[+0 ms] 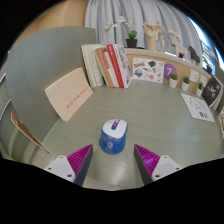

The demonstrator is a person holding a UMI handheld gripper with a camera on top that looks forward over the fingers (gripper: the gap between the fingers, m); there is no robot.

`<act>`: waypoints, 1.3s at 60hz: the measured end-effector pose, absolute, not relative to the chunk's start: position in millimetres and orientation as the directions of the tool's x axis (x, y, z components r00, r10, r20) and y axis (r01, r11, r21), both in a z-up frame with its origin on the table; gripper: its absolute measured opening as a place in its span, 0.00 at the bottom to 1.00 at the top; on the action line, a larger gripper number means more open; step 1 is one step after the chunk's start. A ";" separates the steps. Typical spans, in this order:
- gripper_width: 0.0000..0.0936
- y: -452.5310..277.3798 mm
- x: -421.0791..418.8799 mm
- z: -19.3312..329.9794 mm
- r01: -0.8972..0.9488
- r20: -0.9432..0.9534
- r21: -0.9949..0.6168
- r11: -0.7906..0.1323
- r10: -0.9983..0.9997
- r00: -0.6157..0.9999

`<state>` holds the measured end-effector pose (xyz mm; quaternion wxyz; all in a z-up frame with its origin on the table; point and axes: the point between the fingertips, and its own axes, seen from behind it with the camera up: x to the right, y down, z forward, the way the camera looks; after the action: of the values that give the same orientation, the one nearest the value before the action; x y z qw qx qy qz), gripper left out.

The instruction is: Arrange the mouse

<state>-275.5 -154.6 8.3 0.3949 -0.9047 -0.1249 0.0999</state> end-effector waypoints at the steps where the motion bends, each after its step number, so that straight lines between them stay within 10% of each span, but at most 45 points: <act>1: 0.88 -149.8 -278.5 7.4 0.147 -0.078 -0.739 -0.658 0.300 0.951; 36: 0.41 -85.5 -289.6 -14.6 0.088 -0.041 -0.715 -0.693 0.167 0.985; 48: 0.40 -82.6 -290.2 -10.2 0.128 -0.071 -0.659 -0.741 0.231 0.971; 69: 0.40 48.7 -129.9 228.9 0.060 -0.069 -0.883 -0.465 0.255 0.965; 78: 0.40 107.9 -7.9 256.2 0.044 -0.030 -0.908 -0.416 0.169 0.985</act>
<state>-7.9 107.9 256.2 0.5365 -0.8395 -0.0634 0.0584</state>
